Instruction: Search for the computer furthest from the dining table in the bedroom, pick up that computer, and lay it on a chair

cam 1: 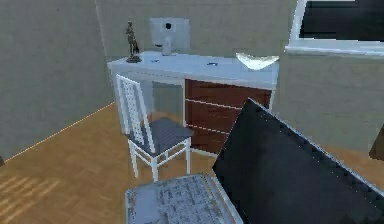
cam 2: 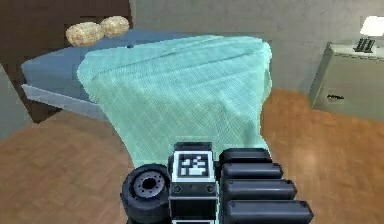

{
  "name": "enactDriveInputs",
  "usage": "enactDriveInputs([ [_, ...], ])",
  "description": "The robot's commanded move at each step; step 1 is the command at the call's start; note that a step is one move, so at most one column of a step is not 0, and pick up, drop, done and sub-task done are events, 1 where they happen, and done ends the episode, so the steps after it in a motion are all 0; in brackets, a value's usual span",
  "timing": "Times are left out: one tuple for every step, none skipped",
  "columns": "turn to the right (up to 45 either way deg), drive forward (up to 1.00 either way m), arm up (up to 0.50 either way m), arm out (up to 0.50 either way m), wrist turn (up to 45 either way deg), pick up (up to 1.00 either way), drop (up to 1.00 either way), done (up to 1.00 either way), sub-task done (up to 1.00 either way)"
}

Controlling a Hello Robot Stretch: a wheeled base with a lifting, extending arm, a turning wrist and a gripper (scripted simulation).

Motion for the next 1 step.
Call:
enactDriveInputs([
  [0.0, 0.95, 0.00, 0.00, 0.0, 0.00, 0.00, 0.00, 0.00],
])
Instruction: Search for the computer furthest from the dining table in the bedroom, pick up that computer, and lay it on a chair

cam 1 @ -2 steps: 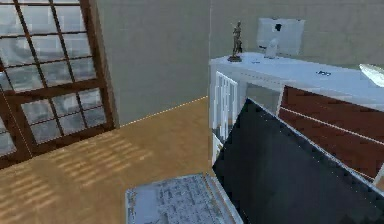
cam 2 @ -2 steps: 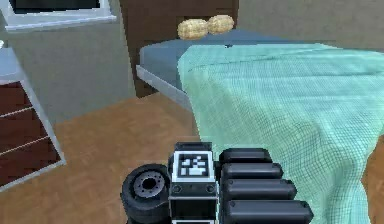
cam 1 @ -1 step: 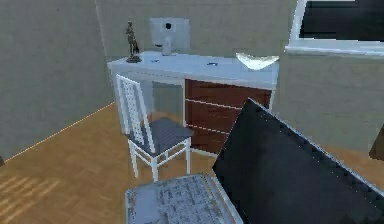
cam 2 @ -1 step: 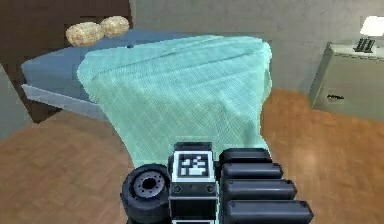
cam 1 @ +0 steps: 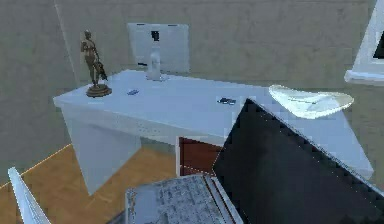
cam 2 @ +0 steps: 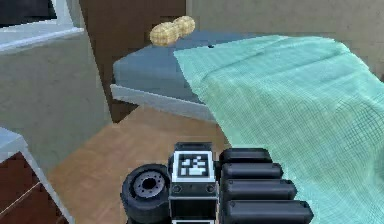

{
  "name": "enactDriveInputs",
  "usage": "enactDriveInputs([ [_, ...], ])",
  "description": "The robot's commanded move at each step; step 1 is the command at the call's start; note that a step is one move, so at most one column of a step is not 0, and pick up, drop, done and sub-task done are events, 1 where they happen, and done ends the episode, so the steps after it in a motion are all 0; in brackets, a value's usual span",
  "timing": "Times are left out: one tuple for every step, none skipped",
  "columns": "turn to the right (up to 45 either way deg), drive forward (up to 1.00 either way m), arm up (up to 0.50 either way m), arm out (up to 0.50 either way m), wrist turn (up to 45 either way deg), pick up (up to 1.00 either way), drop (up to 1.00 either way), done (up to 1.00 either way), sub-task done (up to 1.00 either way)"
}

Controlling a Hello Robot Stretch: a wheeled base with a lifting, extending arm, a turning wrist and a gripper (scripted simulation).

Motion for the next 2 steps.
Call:
enactDriveInputs([
  [-45.0, 0.00, 0.00, 0.00, 0.0, 0.00, 0.00, 0.00, 0.00],
  [-33.0, 0.00, 0.00, 0.00, 0.0, 0.00, 0.00, 0.00, 0.00],
])
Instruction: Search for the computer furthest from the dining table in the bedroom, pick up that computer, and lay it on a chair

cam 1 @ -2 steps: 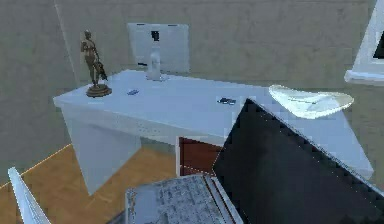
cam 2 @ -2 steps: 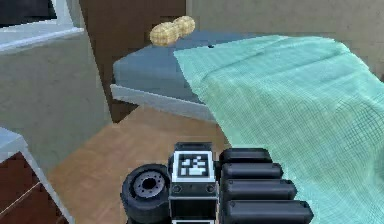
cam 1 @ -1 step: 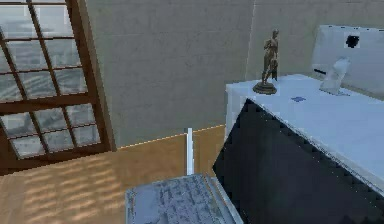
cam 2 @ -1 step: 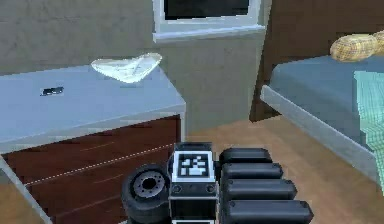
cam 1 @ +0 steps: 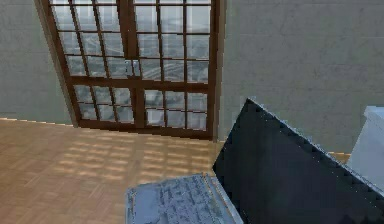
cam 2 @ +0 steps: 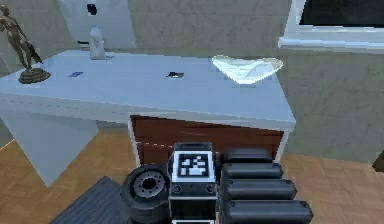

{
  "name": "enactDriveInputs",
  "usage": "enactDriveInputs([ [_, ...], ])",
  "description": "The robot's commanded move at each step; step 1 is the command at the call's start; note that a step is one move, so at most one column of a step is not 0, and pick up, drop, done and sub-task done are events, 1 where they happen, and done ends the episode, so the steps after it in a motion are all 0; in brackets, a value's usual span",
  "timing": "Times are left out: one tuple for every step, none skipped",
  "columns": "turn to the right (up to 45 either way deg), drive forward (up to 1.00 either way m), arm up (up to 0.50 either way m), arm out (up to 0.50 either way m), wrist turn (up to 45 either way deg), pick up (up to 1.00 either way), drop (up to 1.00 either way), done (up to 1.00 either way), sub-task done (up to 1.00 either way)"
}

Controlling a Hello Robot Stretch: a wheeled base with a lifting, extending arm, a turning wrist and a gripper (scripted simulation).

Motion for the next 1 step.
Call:
enactDriveInputs([
  [0.0, 0.00, 0.00, 0.34, 0.0, 0.00, 0.00, 0.00, 0.00],
])
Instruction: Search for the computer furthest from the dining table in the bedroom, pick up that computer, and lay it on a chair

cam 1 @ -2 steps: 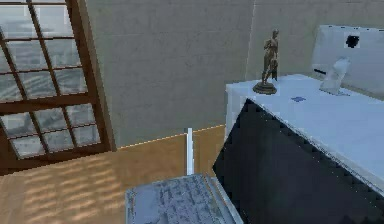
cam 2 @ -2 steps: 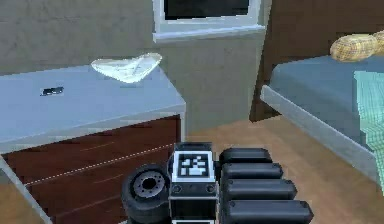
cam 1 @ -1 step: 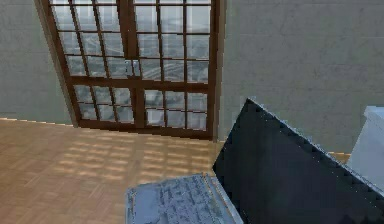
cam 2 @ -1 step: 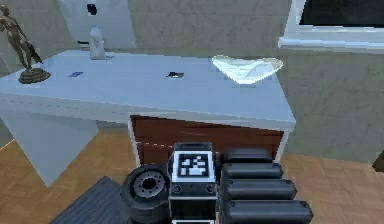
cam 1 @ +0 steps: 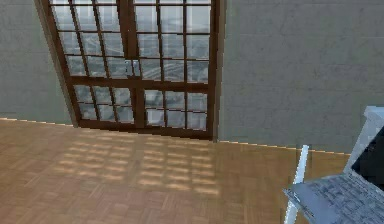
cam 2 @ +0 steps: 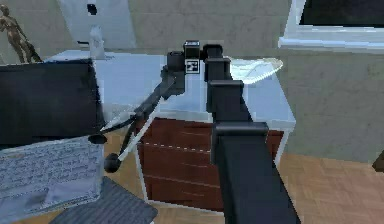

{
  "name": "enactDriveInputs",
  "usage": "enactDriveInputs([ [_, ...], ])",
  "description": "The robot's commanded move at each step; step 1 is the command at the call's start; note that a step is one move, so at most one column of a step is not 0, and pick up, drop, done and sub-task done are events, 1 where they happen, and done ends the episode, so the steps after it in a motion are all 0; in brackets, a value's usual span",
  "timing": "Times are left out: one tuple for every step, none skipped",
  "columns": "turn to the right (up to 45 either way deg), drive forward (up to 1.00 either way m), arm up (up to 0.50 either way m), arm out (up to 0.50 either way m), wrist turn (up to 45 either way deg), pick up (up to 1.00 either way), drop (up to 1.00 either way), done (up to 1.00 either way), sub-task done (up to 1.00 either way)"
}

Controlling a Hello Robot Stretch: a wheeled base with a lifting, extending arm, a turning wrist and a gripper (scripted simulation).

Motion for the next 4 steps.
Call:
enactDriveInputs([
  [0.0, 0.00, 0.00, 0.00, 39.0, 0.00, 0.00, 0.00, 0.00],
  [0.0, 0.00, -0.28, 0.00, 0.0, 0.00, 0.00, 0.00, 0.00],
  [0.0, 0.00, -0.32, 0.00, 0.0, 0.00, 0.00, 0.00, 0.00],
  [0.0, 0.00, 0.00, 0.00, 0.0, 0.00, 1.00, 0.00, 0.00],
])
